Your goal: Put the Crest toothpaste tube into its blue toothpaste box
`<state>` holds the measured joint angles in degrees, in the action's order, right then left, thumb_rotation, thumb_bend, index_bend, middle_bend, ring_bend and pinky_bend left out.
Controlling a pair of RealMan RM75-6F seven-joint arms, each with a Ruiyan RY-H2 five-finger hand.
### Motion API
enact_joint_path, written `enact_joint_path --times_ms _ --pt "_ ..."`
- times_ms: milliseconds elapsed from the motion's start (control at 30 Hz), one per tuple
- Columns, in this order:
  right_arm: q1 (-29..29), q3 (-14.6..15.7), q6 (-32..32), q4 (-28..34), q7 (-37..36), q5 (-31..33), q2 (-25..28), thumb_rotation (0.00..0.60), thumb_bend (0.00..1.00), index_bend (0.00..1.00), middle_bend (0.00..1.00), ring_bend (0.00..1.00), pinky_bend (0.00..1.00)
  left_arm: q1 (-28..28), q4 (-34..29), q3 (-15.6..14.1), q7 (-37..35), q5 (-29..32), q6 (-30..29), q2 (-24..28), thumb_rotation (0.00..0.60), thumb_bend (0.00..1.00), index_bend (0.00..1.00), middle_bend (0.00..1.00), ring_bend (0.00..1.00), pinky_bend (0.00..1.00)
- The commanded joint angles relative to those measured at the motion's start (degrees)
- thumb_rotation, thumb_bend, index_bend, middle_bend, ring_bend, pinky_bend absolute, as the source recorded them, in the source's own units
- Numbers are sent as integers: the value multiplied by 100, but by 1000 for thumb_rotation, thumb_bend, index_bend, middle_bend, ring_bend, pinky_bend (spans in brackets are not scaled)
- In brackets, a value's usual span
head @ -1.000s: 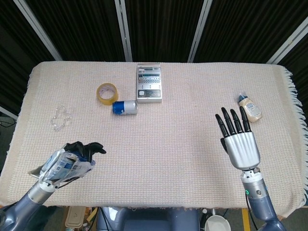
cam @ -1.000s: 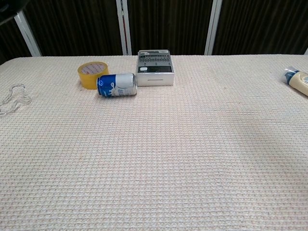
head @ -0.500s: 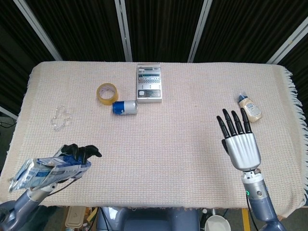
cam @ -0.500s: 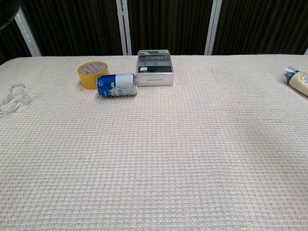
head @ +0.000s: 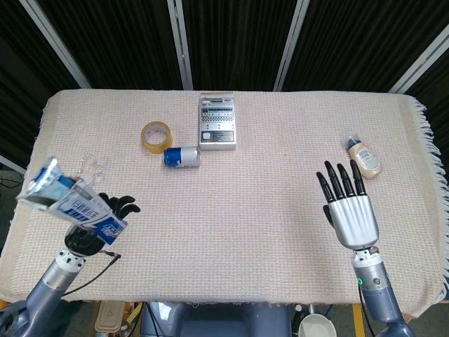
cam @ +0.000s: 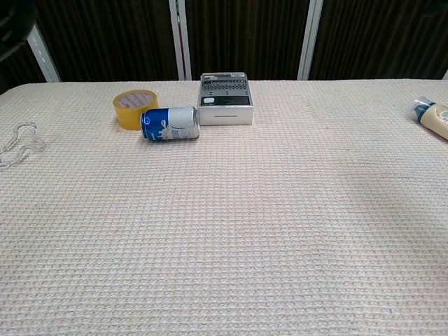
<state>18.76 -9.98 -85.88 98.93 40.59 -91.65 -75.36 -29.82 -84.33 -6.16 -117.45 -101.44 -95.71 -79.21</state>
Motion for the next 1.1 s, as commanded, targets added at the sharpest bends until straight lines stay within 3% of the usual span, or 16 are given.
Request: enact_joint_path --times_ms 33,333,500,633,733,933,1100 --pt "-11 2 1 -13 -14 15 -5 600 240 216 125 142 0 -98 -174 -73 455 88 474 73 600 282 408 437 218 257" --pt "-48 -4 -21 -82 -107 53 9 600 240 227 125 142 0 -139 -121 -66 613 -64 520 21 600 279 418 429 218 257" --pt "-56 4 -11 -118 -136 66 -4 600 240 227 125 145 0 -145 -209 -60 921 29 663 40 600 305 488 527 232 258" --pt "-76 2 -34 -150 -188 73 -1 600 240 227 125 145 0 -109 -760 32 2364 589 1235 174 600 401 538 593 271 280" --pt "-94 8 -48 -176 -255 81 -3 600 240 227 126 145 0 -25 -1211 165 3702 1089 1531 220 600 417 544 592 275 287" --pt "-127 29 -71 -249 -344 88 -15 600 240 231 125 145 0 97 -1603 385 4891 1574 1718 226 600 415 533 549 242 287" --pt "-158 55 -94 -292 -439 70 -14 600 240 233 125 146 0 198 -1498 547 7398 2391 1920 -137 600 412 517 534 236 287"
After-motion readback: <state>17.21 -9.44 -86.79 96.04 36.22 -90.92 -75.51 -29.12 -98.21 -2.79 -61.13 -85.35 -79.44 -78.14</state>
